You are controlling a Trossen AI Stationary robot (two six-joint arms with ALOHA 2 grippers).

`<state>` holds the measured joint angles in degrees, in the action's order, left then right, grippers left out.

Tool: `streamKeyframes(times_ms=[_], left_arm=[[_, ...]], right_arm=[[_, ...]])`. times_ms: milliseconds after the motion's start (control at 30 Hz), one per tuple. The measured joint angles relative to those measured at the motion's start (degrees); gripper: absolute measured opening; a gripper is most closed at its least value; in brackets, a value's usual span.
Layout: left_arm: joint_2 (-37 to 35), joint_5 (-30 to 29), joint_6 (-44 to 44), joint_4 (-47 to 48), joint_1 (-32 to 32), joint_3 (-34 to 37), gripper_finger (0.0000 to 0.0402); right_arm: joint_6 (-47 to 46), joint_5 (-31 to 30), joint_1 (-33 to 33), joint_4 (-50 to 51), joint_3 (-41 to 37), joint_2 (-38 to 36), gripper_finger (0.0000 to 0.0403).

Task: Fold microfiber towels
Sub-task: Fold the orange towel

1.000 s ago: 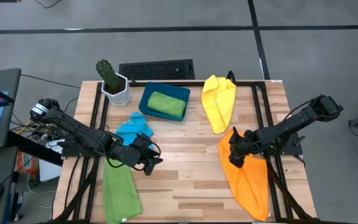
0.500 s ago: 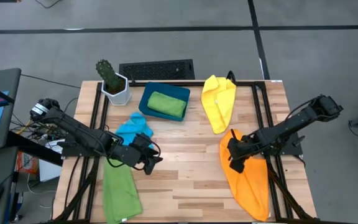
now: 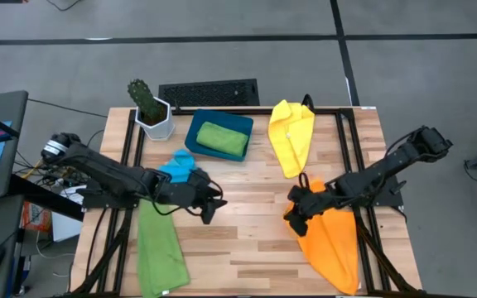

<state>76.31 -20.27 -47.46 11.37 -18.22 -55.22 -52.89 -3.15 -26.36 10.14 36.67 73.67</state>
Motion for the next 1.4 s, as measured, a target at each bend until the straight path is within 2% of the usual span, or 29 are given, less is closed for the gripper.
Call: streamKeyframes(times_ms=[100, 300, 467, 667, 900, 1100, 1300, 1400], left_arm=[[2.5, 5.0, 4.0, -5.6, 2.4, 0.0, 0.0192], [9.0, 14.1, 10.3, -13.9, 5.6, -0.2, 0.0192], [15.4, 16.9, 21.9, -19.9, 6.4, -1.0, 0.0192], [23.4, 18.5, 41.2, -16.7, 6.1, -9.3, 0.0192], [35.6, 18.4, 61.2, -7.5, 5.1, -25.5, 0.0192], [46.1, 18.8, 69.9, -1.4, 5.3, -37.0, 0.0192], [53.1, 25.9, 77.8, 1.0, 5.4, -43.5, 0.0192], [55.6, 26.0, 79.7, 2.8, 5.5, -44.9, 0.0192]], right_arm=[[0.6, 3.0, -3.2, -0.3, 4.1, 5.3, 0.0009], [-2.2, 4.6, -11.9, -0.4, 11.1, 15.7, 0.0011], [-9.8, 4.6, -18.4, -0.8, 13.2, 20.4, 0.0016], [-18.0, 1.7, -23.8, 0.1, 13.1, 20.2, 0.0015], [-23.0, 0.0, -26.9, -0.2, 13.1, 19.9, 0.0019], [-23.7, 0.0, -27.8, -0.4, 13.1, 20.0, 0.0017], [-23.8, 0.1, -27.9, -0.8, 13.1, 20.0, 0.0023], [-23.8, 0.1, -27.9, -0.8, 13.1, 20.0, 0.0021]])
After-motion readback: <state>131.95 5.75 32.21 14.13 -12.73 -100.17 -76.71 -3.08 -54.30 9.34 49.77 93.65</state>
